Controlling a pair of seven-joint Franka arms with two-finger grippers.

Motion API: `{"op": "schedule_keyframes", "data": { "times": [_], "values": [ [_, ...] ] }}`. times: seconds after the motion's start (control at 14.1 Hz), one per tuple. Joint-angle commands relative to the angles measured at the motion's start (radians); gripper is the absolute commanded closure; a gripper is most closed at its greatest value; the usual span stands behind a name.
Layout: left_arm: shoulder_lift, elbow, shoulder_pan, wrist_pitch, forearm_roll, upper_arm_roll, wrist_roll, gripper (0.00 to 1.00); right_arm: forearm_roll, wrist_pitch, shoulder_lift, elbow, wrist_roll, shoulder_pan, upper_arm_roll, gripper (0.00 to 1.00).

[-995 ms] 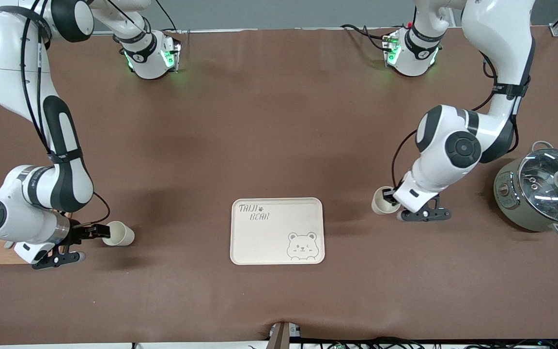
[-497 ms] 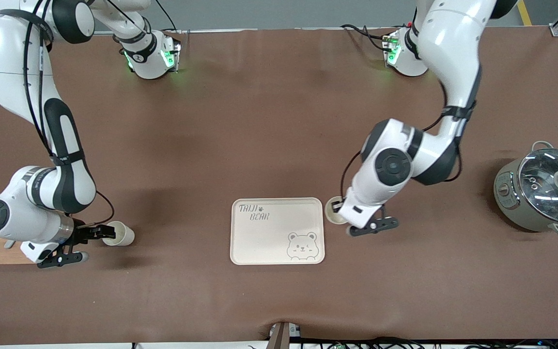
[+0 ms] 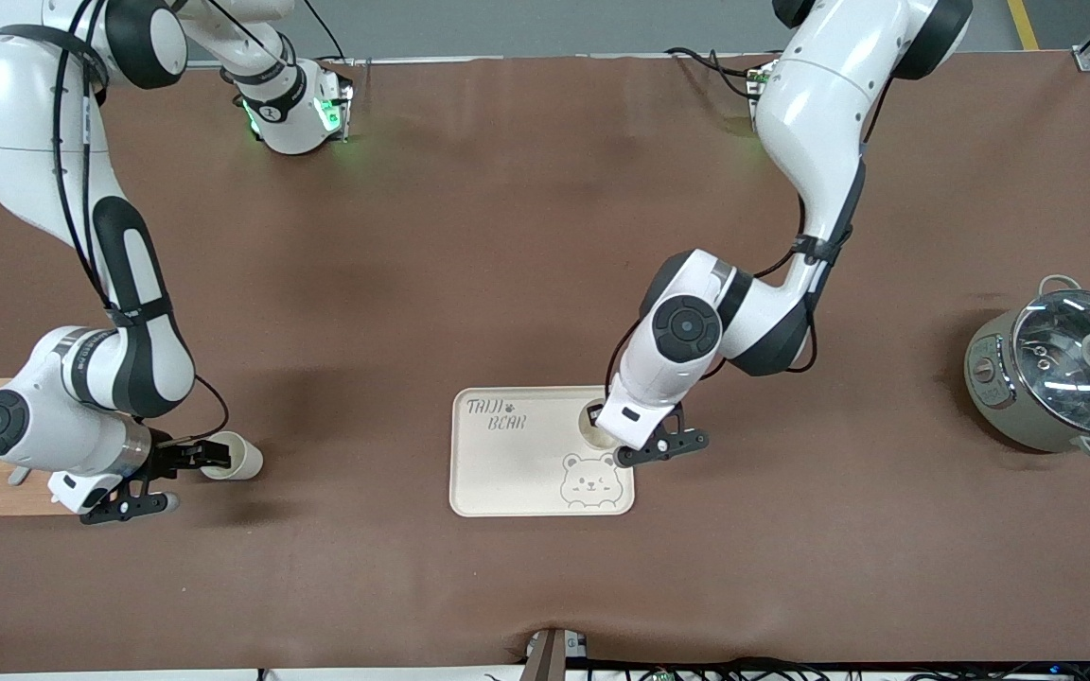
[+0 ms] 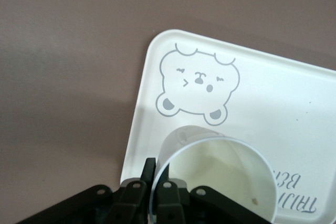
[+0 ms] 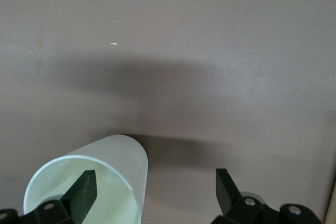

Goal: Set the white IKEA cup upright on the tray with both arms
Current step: 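Lower the cup upright onto the tray and open the left gripper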

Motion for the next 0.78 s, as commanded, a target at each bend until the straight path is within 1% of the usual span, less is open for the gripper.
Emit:
{"op": "schedule_keyframes", "data": {
  "times": [0.0, 0.28, 0.36, 0.43, 0.5, 0.57, 0.71],
  "values": [
    [0.065, 0.039, -0.031, 0.043, 0.008, 0.020, -0.027, 1.00, -0.003, 0.024, 0.003, -0.010, -0.016, 0.002, 0.002, 0.00],
    [0.087, 0.034, -0.054, 0.054, 0.012, 0.044, -0.037, 1.00, -0.024, 0.038, 0.011, -0.012, -0.017, 0.002, 0.002, 0.00],
    [0.087, 0.032, -0.054, 0.054, 0.012, 0.046, -0.039, 1.00, -0.041, 0.043, 0.011, -0.010, -0.016, 0.003, 0.002, 0.00],
    [0.087, 0.032, -0.057, 0.054, 0.012, 0.046, -0.039, 0.98, -0.050, 0.050, 0.011, -0.012, -0.016, 0.002, 0.004, 0.00],
    [0.087, 0.032, -0.055, 0.054, 0.014, 0.047, -0.034, 0.15, -0.051, 0.051, 0.011, -0.012, -0.016, 0.002, 0.004, 0.00],
    [0.085, 0.031, -0.058, 0.054, 0.017, 0.049, -0.037, 0.00, -0.051, 0.051, 0.011, -0.012, -0.016, 0.002, 0.004, 0.00],
    [0.078, 0.032, -0.063, 0.054, 0.021, 0.049, -0.050, 0.00, -0.051, 0.046, 0.011, -0.012, -0.014, 0.003, 0.004, 0.00]
  ]
}}
